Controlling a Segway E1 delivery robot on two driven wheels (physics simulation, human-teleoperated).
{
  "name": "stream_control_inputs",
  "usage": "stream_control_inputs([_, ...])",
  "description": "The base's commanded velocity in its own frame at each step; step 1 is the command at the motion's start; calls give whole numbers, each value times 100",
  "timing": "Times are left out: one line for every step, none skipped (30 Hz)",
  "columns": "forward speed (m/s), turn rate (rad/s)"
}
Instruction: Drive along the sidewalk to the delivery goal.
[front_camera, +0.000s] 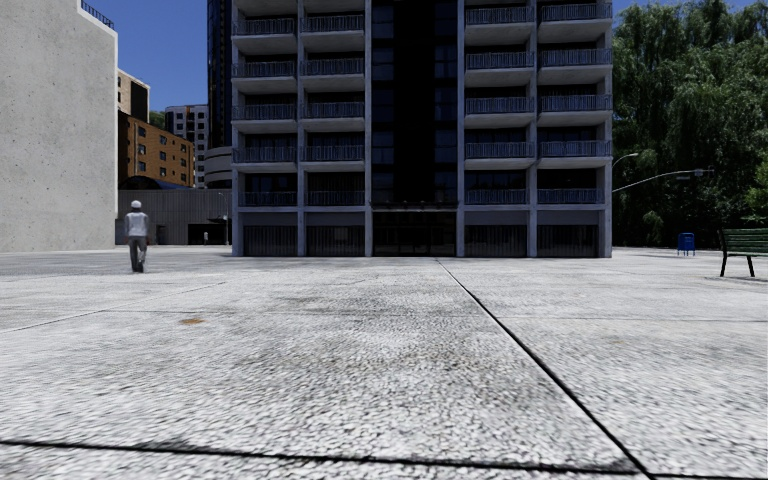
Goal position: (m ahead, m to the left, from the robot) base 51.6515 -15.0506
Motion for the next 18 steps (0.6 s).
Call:
stream_control_inputs([0,0])
stream_control_inputs([0,0])
stream_control_inputs([0,0])
stream_control_inputs([0,0])
stream_control_inputs([0,0])
stream_control_inputs([0,0])
stream_control_inputs([0,0])
stream_control_inputs([0,0])
stream_control_inputs([0,0])
stream_control_inputs([0,0])
stream_control_inputs([0,0])
stream_control_inputs([0,0])
stream_control_inputs([0,0])
stream_control_inputs([0,0])
stream_control_inputs([0,0])
stream_control_inputs([0,0])
stream_control_inputs([0,0])
stream_control_inputs([0,0])
